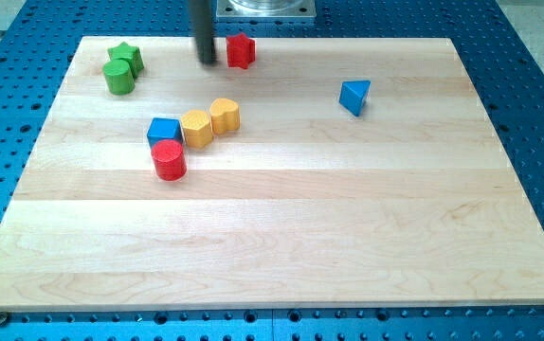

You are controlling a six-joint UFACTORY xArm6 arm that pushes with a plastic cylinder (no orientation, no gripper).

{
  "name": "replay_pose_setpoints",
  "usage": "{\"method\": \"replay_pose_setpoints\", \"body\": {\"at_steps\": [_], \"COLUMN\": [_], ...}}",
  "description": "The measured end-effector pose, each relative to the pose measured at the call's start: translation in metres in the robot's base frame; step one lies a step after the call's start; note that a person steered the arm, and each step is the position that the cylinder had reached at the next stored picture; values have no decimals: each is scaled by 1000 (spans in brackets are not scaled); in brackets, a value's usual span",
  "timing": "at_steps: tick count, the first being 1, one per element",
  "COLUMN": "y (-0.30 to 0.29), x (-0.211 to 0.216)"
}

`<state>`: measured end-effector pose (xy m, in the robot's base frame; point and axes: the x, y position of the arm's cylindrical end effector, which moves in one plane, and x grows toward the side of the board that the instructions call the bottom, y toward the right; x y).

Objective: Push the red star into the red circle

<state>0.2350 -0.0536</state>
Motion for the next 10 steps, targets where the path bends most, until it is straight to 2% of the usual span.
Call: {"method": "replay_pose_setpoints", "body": {"at_steps": [1,2,3,4,6,7,8,9,10], "y": [62,61,72,10,-166,-165,-127,-188,-141], "x": [-1,39,130,226,223,178,174,207,211]}}
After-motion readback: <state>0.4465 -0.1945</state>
